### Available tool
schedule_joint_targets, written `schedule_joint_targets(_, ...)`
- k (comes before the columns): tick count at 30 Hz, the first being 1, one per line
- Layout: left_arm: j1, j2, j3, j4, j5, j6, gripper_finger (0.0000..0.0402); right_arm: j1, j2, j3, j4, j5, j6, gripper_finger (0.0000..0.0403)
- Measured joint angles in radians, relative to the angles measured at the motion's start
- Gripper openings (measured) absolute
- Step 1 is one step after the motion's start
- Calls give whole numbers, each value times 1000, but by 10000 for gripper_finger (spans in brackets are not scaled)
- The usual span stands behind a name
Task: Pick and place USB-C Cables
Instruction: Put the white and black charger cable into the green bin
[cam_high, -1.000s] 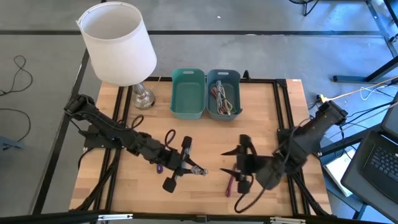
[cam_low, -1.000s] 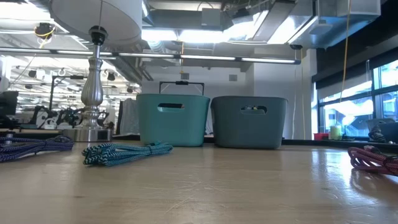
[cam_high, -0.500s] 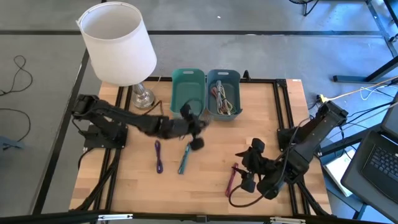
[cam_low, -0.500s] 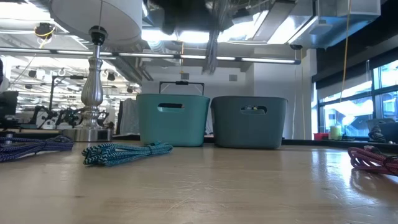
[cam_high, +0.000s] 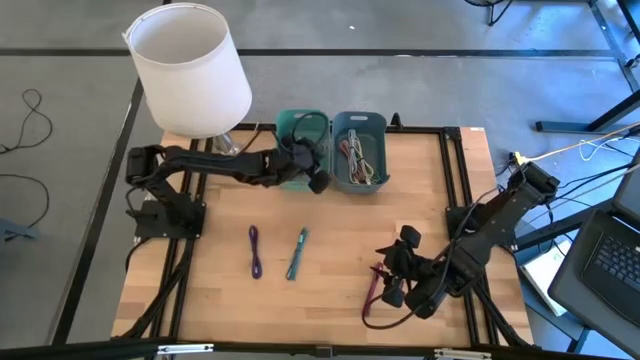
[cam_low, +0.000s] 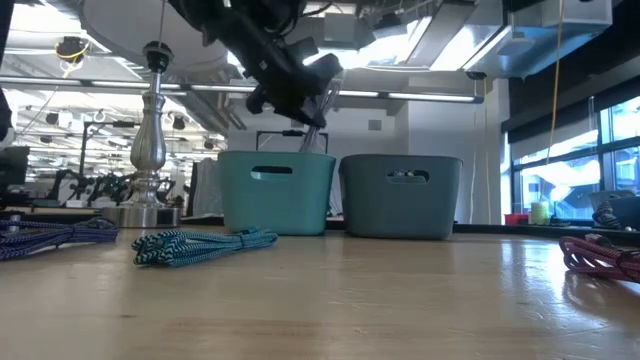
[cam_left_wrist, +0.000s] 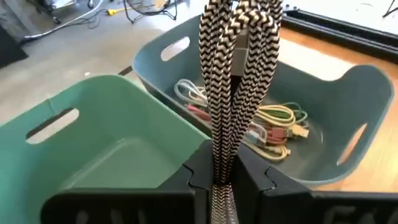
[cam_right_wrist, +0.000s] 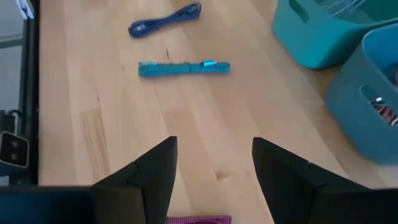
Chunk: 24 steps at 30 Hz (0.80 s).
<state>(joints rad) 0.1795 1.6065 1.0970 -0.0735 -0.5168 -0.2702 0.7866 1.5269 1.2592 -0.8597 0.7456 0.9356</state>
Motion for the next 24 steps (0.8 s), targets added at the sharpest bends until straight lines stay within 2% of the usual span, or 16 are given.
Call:
schedule_joint_targets(3, -15, -7, 1, 63, -40, 36, 26, -1, 0, -16, 5, -2, 0, 206)
schedule_joint_targets(5, -16, -8, 2, 56, -81, 47, 26, -4, 0, -22, 5, -3, 0, 205)
schedule_joint_targets(9, 20, 10, 1, 8, -96, 4, 26, -7, 0, -23, 13, -5, 0, 205)
schedule_joint_targets(12, 39, 38, -1, -60, -83, -28, 26, -7, 1, -23, 22, -5, 0, 205)
schedule_joint_targets(18, 91, 101, -1, -68, -49, -73, 26, -7, 1, -23, 33, -5, 0, 205)
schedule_joint_targets(24, 171, 133, 0, -122, 41, -163, 26, -7, 1, -23, 41, -5, 0, 205)
